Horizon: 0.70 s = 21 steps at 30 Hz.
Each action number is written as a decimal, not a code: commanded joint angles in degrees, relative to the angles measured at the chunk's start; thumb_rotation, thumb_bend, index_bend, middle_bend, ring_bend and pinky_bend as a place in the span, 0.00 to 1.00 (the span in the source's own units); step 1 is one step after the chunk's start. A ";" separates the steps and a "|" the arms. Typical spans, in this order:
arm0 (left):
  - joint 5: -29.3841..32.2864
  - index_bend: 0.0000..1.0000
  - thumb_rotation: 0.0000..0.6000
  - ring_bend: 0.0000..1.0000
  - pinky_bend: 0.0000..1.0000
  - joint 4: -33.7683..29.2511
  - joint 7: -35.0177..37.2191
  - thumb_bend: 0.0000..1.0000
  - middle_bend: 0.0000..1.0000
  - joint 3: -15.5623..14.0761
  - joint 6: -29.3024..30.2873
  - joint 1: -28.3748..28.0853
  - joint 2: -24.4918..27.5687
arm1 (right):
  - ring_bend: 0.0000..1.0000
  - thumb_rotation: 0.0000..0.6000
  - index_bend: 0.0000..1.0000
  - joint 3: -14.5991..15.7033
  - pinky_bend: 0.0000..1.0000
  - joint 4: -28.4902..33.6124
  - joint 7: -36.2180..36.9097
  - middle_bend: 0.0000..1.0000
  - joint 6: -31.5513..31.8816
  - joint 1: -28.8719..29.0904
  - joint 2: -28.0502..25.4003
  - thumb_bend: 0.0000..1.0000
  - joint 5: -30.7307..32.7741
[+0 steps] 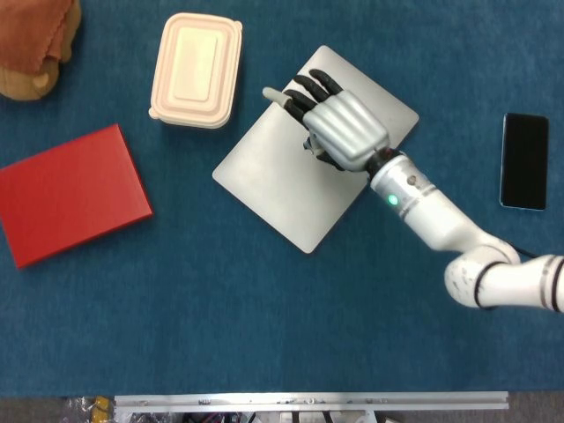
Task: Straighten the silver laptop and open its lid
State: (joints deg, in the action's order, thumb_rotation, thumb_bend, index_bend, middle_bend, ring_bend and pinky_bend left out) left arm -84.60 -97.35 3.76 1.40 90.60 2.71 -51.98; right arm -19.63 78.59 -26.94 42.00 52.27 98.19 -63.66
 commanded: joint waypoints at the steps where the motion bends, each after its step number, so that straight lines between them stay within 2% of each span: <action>1: 0.27 0.01 1.00 0.00 0.00 0.16 0.53 0.14 0.00 0.05 0.30 0.29 0.12 | 0.01 1.00 0.00 -0.12 0.04 -3.35 -1.88 0.21 -0.98 2.81 2.04 1.00 2.70; 11: 1.12 0.01 1.00 0.00 0.00 0.66 2.31 0.14 0.00 0.28 0.99 1.06 0.46 | 0.01 1.00 0.00 1.19 0.04 -14.07 -5.99 0.24 -1.33 8.70 8.03 1.00 7.81; 21: 2.38 0.01 1.00 0.00 0.00 1.65 3.74 0.14 0.00 0.45 1.08 1.81 0.34 | 0.01 1.00 0.00 2.45 0.04 -24.43 -6.61 0.24 -2.22 11.71 13.21 1.00 10.18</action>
State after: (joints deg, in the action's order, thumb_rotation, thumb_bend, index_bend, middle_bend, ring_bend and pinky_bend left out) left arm -82.28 -95.78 7.43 1.83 91.74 4.51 -51.61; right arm -17.54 55.48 -33.44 40.10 63.40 110.44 -54.03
